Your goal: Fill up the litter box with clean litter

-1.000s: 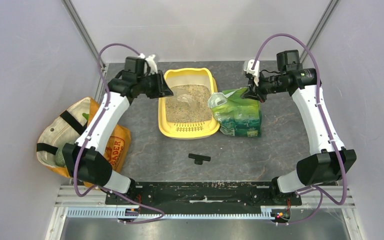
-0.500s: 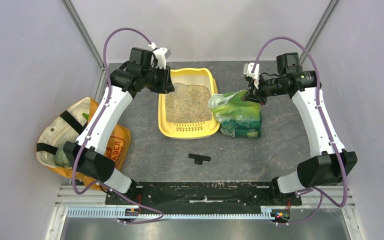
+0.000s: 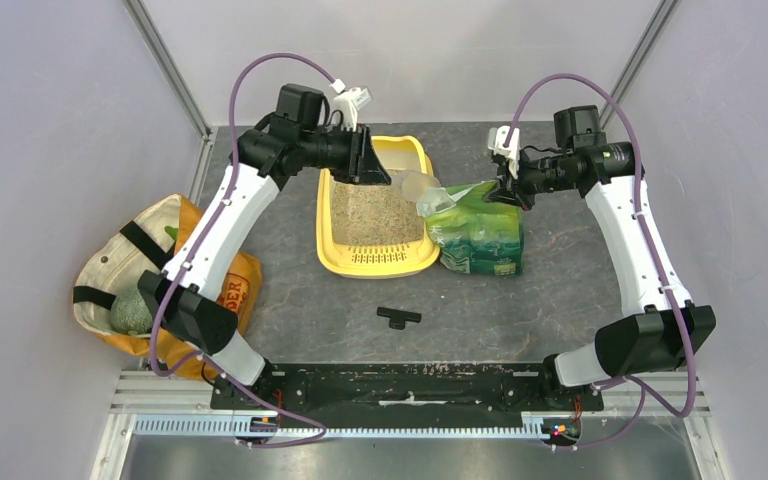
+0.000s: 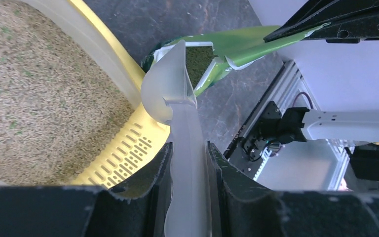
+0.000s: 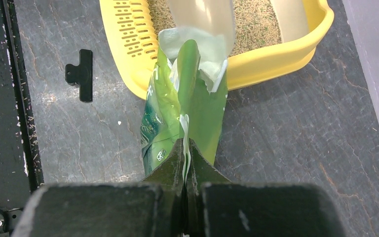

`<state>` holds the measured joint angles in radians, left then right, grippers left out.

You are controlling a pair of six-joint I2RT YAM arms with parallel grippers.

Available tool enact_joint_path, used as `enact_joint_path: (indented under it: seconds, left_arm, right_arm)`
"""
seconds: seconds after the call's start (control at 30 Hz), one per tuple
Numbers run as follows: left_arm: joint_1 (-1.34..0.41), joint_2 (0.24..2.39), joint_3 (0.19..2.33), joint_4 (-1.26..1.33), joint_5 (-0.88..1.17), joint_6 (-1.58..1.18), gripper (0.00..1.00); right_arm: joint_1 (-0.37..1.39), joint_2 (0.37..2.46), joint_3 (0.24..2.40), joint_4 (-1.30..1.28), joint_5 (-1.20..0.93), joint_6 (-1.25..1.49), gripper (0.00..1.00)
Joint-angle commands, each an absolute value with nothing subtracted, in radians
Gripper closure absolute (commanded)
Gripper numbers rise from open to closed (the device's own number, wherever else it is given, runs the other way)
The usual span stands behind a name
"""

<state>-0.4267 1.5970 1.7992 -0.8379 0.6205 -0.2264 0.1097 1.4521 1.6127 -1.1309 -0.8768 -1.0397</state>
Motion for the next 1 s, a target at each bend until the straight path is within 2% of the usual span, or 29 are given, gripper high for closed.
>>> enact_joint_path:
  seconds: [0.0, 0.17, 0.27, 0.43, 0.77, 0.97]
  left_arm:
    - [-0.437, 1.607, 1.833, -0.804, 0.728, -0.29, 0.98]
    - [-0.456, 1.636, 1.811, -0.841, 0.701, -0.302, 0.98]
    - [-0.506, 1.689, 1.855, -0.855, 0.589, -0.334, 0.98]
    - [-0.608, 1.847, 2.022, -0.946, 0.41, -0.464, 0.98]
    - [-0.769, 2.127, 2.3, -1.122, 0.243, -0.456, 0.98]
    - [-0.821, 2.215, 2.329, -1.147, 0.118, -0.473, 0.98]
  right_arm:
    - [0.119, 1.415, 1.649, -1.111, -0.902, -1.047, 1.0]
    - [0.12, 1.414, 1.654, -1.113, -0.912, -1.055, 1.0]
    - [0.118, 1.407, 1.657, -1.117, -0.91, -1.072, 1.0]
    - [0.117, 1.393, 1.671, -1.177, -0.893, -1.121, 1.0]
    - [0.09, 1.38, 1.72, -1.266, -0.866, -1.191, 1.0]
    - [0.089, 1.4, 1.722, -1.273, -0.883, -1.185, 1.0]
